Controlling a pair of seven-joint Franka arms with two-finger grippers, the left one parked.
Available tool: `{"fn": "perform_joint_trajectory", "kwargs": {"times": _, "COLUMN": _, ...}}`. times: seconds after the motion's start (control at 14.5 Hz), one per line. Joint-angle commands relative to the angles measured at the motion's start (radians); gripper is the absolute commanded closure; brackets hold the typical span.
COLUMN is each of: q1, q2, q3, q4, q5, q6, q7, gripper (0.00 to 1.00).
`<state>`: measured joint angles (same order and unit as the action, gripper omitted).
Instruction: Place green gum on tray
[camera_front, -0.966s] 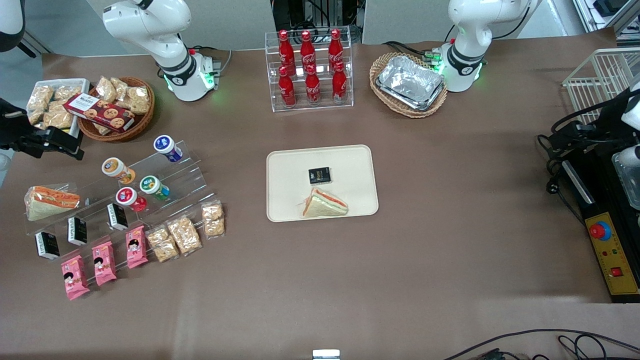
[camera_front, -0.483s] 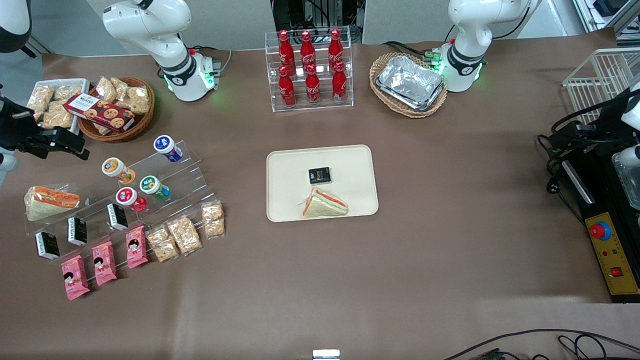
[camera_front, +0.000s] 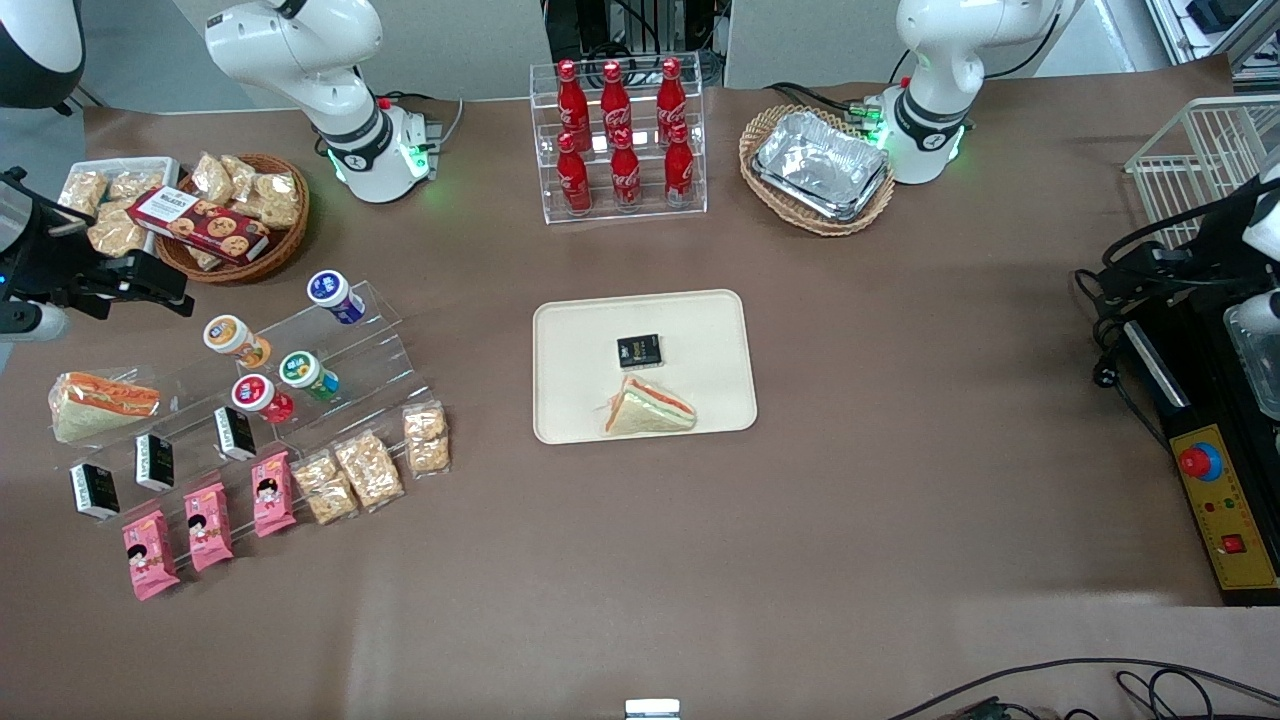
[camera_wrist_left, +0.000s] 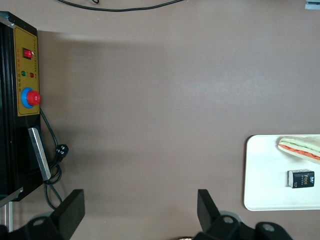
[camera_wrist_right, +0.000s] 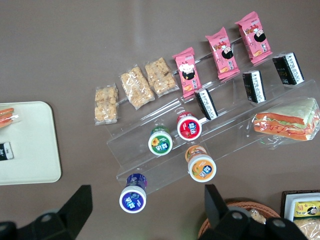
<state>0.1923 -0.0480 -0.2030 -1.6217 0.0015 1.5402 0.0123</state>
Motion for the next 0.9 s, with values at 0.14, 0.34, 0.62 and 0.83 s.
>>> {"fn": "perform_joint_trajectory", "kwargs": {"times": 0.14, "q1": 0.003, "q2": 0.002, "q3": -0.006, "q4": -0.001, "q5": -0.012, "q6": -0.011, "q7": -0.021, "gripper": 0.0}}
{"fn": "perform_joint_trajectory", "kwargs": {"times": 0.34, "q1": 0.003, "q2": -0.003, "q3": -0.006, "q4": -0.015, "q5": -0.008, "q6": 0.0, "q7": -0.021, "gripper": 0.0}}
{"fn": "perform_joint_trajectory", "kwargs": {"times": 0.62, "q1": 0.015, "q2": -0.128, "q3": -0.001, "q4": -0.178, "q5": -0.014, "q6": 0.061, "q7": -0.025, "gripper": 0.0}}
{"fn": "perform_joint_trajectory", "kwargs": {"times": 0.83, "q1": 0.038, "q2": -0.233, "q3": -0.001, "q4": -0.294, "q5": -0.044, "q6": 0.093, "q7": -0.032, "gripper": 0.0}}
